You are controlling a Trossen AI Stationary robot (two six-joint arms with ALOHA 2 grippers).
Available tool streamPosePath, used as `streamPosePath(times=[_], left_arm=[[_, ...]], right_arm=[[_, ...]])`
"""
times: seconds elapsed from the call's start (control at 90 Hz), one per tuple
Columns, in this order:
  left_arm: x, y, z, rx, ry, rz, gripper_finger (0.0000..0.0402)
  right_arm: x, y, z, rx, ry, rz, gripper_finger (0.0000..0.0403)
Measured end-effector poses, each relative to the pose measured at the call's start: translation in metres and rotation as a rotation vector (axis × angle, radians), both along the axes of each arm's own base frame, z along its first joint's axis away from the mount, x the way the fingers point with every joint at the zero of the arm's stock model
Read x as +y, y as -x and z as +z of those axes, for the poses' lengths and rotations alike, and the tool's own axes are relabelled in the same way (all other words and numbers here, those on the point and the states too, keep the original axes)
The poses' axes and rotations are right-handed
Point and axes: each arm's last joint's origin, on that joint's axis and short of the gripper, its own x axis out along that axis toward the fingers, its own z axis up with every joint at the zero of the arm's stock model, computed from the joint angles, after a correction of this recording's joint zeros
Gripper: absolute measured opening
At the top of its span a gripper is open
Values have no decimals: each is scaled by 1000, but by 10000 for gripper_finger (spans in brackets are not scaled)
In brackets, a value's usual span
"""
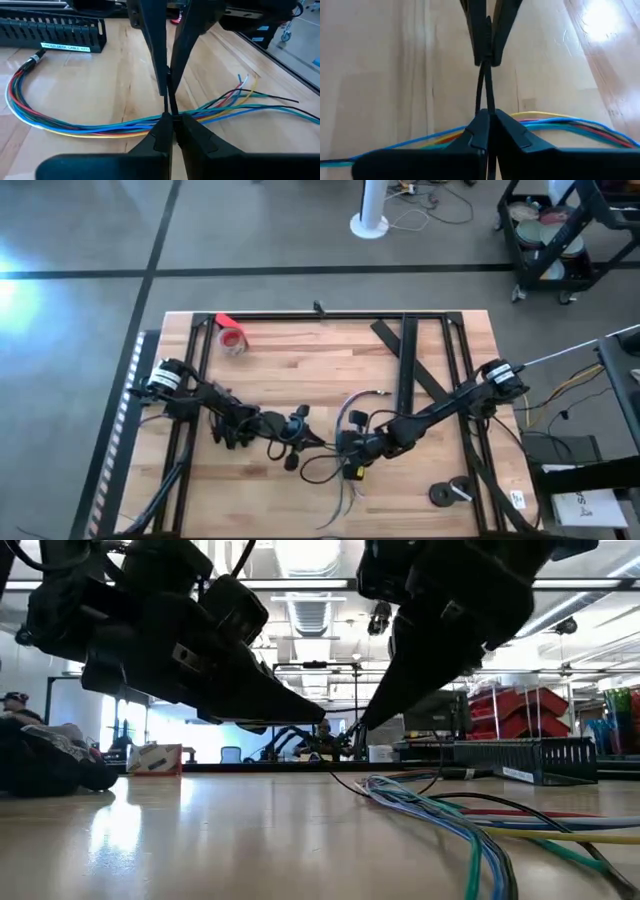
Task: Ziptie cables
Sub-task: Wrap the zip tie around the cable bundle
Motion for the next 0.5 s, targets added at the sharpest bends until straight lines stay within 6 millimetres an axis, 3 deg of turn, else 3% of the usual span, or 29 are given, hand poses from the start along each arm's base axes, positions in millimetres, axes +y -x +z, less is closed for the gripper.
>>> streamPosePath(times=[0.5], left_arm=[[0, 0, 0, -4, -10, -3, 7]], right_arm=[[-8, -8, 3, -32, -33, 43, 3]])
